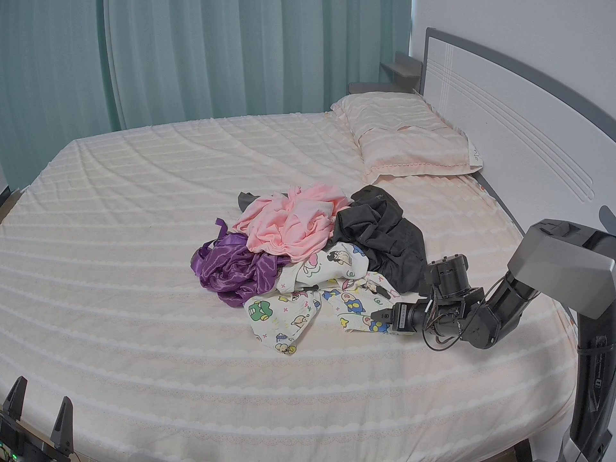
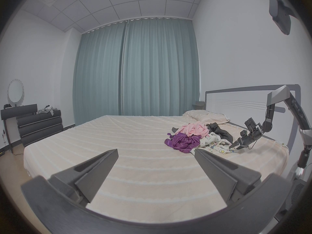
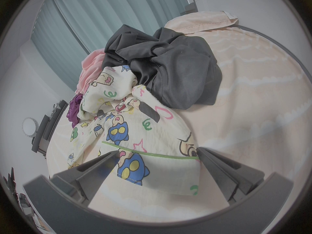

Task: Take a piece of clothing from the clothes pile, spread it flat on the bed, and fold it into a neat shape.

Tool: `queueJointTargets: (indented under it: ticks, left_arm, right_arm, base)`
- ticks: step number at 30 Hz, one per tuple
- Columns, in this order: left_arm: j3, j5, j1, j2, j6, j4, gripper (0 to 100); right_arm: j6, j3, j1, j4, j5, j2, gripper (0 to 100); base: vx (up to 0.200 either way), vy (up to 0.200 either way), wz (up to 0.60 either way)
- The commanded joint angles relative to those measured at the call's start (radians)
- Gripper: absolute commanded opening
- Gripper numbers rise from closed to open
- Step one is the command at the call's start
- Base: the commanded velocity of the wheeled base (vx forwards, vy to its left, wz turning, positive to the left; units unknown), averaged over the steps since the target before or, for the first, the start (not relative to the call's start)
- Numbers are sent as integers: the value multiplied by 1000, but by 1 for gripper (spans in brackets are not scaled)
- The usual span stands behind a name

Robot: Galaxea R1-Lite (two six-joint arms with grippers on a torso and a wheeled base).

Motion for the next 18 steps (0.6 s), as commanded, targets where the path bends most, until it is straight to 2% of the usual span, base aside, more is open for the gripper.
queueJointTargets:
  ticks: [1,8,14,15,18]
  left_arm:
    - [18,0,0,-17,0,0,100]
    - [18,0,0,-17,0,0,100]
    - [18,0,0,-17,0,0,100]
    - [18,0,0,-17,0,0,100]
    - [18,0,0,-17,0,0,100]
  right_arm:
    - [1,-20,23,0,1,13,100]
    - [3,-47,74,7,-1,6,100]
    - [0,-98,109,52,-30,18,100]
    - [0,-106,109,64,-30,20,0]
    - [0,-110,111,65,-32,18,0]
  base:
    - [0,0,0]
    - [0,0,0]
    - [0,0,0]
    - [0,0,0]
    - [0,0,0]
